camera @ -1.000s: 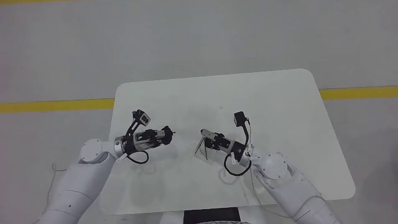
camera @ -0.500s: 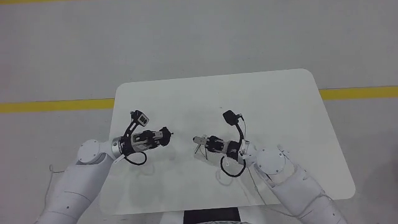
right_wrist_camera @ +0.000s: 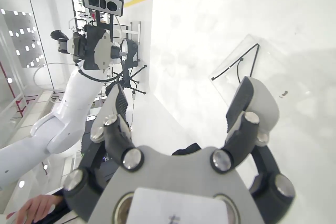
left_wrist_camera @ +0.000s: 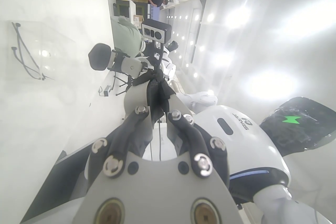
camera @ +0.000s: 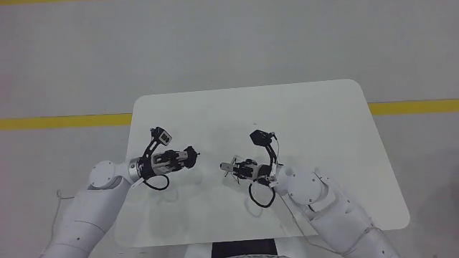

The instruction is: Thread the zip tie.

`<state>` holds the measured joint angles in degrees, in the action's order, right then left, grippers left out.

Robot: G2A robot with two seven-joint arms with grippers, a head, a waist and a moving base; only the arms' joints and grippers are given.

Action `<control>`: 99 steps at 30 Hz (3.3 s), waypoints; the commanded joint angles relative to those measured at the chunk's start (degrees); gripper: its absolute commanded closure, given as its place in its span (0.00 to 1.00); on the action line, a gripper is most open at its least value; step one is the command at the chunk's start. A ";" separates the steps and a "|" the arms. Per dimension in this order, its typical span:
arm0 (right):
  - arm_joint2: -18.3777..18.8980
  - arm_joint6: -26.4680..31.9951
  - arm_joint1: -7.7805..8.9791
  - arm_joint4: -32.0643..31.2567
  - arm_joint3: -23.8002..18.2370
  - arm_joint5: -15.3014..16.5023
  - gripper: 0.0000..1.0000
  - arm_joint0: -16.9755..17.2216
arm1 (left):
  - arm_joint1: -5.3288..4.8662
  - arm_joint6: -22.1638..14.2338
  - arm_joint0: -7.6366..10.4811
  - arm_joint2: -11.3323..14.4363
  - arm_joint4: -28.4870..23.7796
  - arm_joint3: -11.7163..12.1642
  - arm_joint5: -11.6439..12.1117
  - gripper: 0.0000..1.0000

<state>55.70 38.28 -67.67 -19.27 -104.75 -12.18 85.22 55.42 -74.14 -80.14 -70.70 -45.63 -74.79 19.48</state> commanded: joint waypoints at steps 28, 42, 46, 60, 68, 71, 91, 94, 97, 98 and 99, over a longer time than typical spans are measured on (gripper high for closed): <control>-6.56 16.38 -1.80 -10.27 3.36 -7.30 0.00 -10.78 | 0.00 0.00 0.00 0.00 0.00 0.00 0.00 1.00; -5.61 29.39 -5.73 -17.60 6.28 -7.30 0.00 -14.90 | 0.00 0.00 0.00 0.00 0.00 0.00 0.00 1.00; -5.80 33.33 -7.61 -20.27 7.84 -7.30 0.00 -15.93 | 0.00 0.00 0.00 0.00 0.00 0.00 0.00 1.00; -6.63 32.29 -7.99 -21.59 8.94 -6.87 0.00 -16.01 | 0.00 0.00 0.00 0.00 0.00 0.00 0.00 1.00; -8.57 33.64 -9.40 -23.57 13.24 -7.30 0.00 -18.70 | 0.00 0.00 0.00 0.00 0.00 0.00 0.00 1.00; -8.27 33.94 -9.98 -24.60 13.94 -7.30 0.51 -18.71 | 0.00 0.00 0.00 0.00 0.00 0.00 0.00 1.00; -5.46 41.36 -13.64 -35.49 15.95 -7.30 0.73 -15.80 | 0.00 0.00 0.00 0.00 0.00 0.00 0.00 1.00; -5.66 41.36 -13.92 -36.30 16.44 -7.30 0.72 -15.51 | 0.00 0.00 0.00 0.00 0.00 0.00 0.00 1.00; -5.74 41.36 -14.06 -36.80 17.21 -7.30 0.71 -15.57 | 0.00 0.00 0.00 0.00 0.00 0.00 0.00 1.00; -5.75 41.36 -14.09 -37.02 17.39 -7.30 0.71 -15.64 | 0.00 0.00 0.00 0.00 0.00 0.00 0.00 1.00; -5.73 41.36 -14.11 -37.19 17.46 -7.30 0.71 -15.67 | 0.00 0.00 0.00 0.00 0.00 0.00 0.00 1.00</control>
<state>49.96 79.64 -81.76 -56.30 -87.36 -19.48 69.59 55.42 -74.14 -80.14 -70.70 -45.64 -74.79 19.48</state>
